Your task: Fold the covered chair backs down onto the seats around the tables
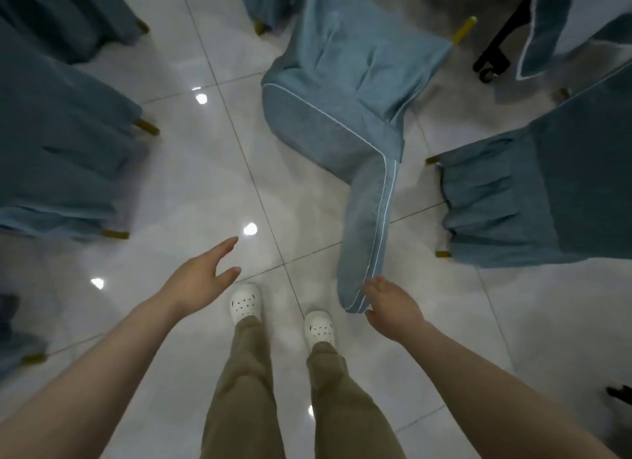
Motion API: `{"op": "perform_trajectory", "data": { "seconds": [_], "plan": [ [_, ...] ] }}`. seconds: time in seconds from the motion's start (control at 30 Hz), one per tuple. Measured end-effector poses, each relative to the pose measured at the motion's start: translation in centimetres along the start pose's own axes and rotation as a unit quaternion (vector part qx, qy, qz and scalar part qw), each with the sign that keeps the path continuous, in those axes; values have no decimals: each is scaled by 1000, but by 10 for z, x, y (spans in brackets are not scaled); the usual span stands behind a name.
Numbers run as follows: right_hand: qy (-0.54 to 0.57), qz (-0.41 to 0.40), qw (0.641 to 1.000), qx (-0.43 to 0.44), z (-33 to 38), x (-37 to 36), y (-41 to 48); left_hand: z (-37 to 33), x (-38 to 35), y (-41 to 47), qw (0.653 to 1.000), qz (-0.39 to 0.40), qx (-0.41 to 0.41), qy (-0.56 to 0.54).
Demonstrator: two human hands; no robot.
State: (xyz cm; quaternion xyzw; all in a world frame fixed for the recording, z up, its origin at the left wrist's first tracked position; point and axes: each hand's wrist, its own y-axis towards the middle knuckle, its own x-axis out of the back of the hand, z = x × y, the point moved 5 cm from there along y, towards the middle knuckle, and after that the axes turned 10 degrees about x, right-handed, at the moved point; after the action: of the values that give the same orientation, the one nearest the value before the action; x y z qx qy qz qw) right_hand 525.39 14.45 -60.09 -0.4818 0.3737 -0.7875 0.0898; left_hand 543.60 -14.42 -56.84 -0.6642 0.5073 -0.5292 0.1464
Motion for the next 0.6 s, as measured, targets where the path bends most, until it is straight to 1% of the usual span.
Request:
{"op": "perform_trajectory", "data": {
  "seconds": [0.13, 0.27, 0.4, 0.6],
  "plan": [
    [-70, 52, 994, 59, -23, -47, 22, 15, -66, 2, 996, -24, 54, -64],
    [-130, 88, 983, 91, -50, -92, 38, 34, -136, -3, 987, -14, 104, -118],
    [-231, 118, 954, 148, -65, -121, 58, 52, -182, -14, 982, -10, 130, -138],
    [-360, 157, 895, 209, -70, -151, 95, 74, -212, -10, 978, -15, 150, -141]
  ]
}}
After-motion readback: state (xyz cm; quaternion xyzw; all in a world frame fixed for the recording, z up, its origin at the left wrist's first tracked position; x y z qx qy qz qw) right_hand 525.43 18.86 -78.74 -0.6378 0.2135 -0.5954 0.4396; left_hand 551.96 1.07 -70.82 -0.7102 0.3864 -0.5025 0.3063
